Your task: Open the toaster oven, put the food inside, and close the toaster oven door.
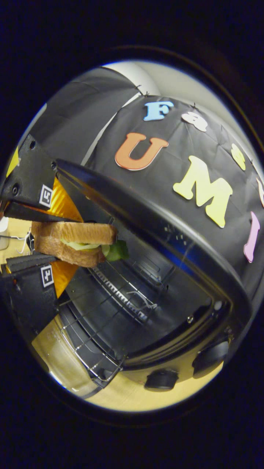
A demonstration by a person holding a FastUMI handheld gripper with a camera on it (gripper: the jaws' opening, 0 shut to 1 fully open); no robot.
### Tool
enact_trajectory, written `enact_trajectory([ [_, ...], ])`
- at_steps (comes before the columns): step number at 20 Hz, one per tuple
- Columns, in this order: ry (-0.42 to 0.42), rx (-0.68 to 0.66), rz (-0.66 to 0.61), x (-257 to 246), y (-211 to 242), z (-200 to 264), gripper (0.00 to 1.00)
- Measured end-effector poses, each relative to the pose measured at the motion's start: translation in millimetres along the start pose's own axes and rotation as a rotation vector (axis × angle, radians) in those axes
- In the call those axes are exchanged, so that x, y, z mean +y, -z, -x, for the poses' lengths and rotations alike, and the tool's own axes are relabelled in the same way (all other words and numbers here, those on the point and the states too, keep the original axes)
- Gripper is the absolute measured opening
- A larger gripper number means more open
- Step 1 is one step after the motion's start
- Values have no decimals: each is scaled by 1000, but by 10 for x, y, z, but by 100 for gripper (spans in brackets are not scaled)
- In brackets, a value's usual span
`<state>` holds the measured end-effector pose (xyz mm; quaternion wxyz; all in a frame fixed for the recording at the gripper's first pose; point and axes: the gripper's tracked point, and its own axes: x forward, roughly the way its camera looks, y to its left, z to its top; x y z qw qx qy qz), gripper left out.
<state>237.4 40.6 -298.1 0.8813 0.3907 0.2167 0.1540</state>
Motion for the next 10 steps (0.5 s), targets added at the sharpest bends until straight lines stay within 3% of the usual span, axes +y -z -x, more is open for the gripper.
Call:
enact_trajectory([
  [3,105,-48,168,-124,-126,15,71],
  [6,281,-92,543,-333,-290,102,99],
  [10,277,-90,575,-264,-257,115,100],
])
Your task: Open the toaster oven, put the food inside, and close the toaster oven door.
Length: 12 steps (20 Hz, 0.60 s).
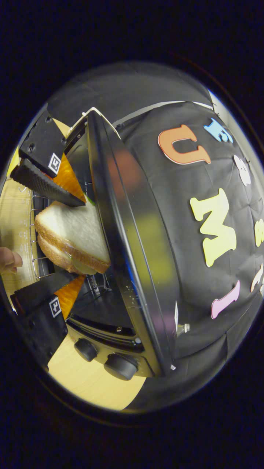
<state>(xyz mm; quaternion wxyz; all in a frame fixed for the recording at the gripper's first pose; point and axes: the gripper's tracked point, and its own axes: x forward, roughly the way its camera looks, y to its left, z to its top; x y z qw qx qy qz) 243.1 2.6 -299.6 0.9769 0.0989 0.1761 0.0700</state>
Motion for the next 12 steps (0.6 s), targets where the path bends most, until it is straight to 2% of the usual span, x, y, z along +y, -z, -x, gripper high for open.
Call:
enact_trajectory([
  [6,25,-108,129,64,-257,185,100],
  [9,62,-11,195,-53,-87,213,100],
  [12,26,43,138,-65,-48,299,100],
])
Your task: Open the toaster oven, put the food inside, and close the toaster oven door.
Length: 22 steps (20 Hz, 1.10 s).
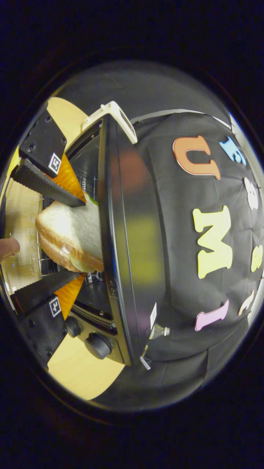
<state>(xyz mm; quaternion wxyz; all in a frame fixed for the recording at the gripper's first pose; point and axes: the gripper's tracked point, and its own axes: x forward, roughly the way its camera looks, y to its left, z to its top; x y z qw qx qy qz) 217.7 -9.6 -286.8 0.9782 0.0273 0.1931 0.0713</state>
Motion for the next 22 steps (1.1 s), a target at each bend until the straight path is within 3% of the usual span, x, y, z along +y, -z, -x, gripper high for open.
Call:
enact_trajectory([
  [5,-114,68,-115,-23,103,170,100],
  [11,-259,31,-238,26,37,192,100],
  [16,-428,-19,-514,197,-207,231,100],
  [18,-382,-19,-466,24,-138,150,100],
  [20,-264,5,-395,-222,5,20,100],
  [22,-210,7,-329,-393,39,65,100],
])
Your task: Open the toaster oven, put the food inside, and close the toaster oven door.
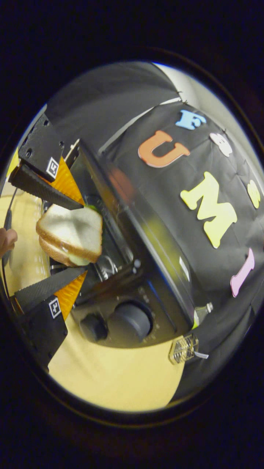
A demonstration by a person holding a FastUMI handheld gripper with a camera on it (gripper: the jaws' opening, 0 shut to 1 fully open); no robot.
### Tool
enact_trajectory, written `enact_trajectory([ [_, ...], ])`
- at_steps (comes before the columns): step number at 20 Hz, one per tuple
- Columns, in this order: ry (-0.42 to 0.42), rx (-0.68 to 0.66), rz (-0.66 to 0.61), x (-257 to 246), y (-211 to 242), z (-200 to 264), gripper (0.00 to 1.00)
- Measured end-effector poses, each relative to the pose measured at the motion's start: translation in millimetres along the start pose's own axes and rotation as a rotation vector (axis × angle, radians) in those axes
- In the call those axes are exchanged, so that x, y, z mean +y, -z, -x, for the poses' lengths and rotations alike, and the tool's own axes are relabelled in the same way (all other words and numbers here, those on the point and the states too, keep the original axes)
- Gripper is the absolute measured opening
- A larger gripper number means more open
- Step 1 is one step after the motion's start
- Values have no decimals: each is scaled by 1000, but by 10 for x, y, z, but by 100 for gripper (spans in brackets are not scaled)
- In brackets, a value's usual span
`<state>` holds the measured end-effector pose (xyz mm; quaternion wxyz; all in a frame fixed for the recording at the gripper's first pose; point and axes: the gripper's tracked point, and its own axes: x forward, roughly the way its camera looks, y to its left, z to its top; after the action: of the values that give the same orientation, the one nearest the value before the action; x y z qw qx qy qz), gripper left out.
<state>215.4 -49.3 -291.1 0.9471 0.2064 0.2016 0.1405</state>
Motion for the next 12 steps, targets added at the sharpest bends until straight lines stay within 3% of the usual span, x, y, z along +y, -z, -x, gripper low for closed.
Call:
enact_trajectory([
  [5,93,25,185,-107,49,56,94],
  [12,114,-21,262,115,275,513,96],
])
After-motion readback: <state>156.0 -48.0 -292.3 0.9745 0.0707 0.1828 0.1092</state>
